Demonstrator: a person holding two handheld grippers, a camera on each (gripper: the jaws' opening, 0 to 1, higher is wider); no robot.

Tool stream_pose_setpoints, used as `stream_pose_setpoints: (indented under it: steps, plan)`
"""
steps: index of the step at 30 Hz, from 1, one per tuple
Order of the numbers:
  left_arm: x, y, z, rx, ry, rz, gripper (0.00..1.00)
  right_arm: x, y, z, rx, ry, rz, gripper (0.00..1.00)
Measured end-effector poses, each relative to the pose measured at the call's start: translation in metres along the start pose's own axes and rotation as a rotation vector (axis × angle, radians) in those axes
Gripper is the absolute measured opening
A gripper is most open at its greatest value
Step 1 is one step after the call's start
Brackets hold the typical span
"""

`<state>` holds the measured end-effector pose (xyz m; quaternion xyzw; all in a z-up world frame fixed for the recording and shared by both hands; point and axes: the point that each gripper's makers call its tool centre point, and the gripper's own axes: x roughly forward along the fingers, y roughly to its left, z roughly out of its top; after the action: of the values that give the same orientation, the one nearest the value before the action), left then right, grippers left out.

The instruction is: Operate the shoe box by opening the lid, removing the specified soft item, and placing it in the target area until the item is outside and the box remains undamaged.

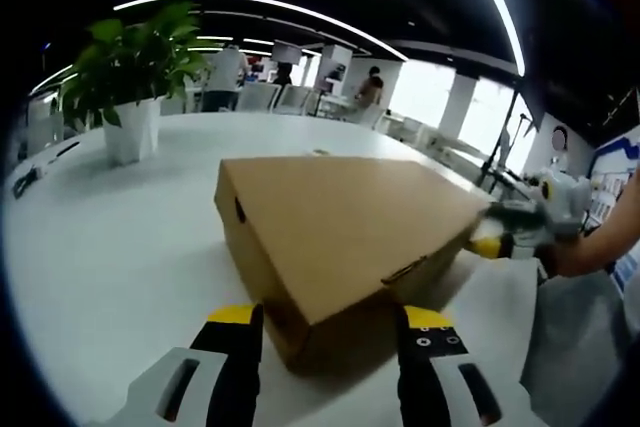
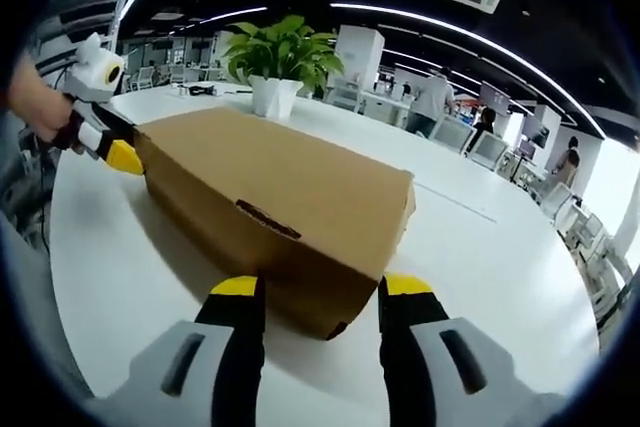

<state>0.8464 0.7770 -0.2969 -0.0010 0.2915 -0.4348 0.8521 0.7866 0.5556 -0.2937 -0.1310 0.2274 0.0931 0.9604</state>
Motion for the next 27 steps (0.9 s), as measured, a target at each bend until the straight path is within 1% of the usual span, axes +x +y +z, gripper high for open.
stream_pose_setpoints:
  steps: [7, 11, 14, 19, 23, 27]
  plan:
    - [-0.001, 0.001, 0.000, -0.001, -0.001, 0.002, 0.54, -0.004, -0.001, 0.006, -0.007, -0.022, -0.005, 0.41]
    - [-0.001, 0.002, -0.004, 0.000, 0.007, 0.003, 0.54, -0.006, -0.002, 0.009, -0.012, -0.035, -0.005, 0.41]
    - [-0.002, 0.001, -0.002, -0.001, 0.005, 0.003, 0.54, -0.009, -0.003, 0.013, -0.013, -0.045, -0.005, 0.41]
    - [-0.003, 0.000, 0.002, 0.000, -0.004, 0.000, 0.54, -0.016, -0.005, 0.024, -0.010, -0.076, -0.005, 0.41]
    - [-0.003, -0.001, 0.006, 0.004, -0.007, -0.002, 0.55, -0.017, -0.006, 0.028, -0.021, -0.079, -0.004, 0.40]
    - [-0.005, -0.003, 0.011, 0.007, -0.016, -0.002, 0.55, -0.022, -0.013, 0.041, -0.034, -0.106, -0.015, 0.39]
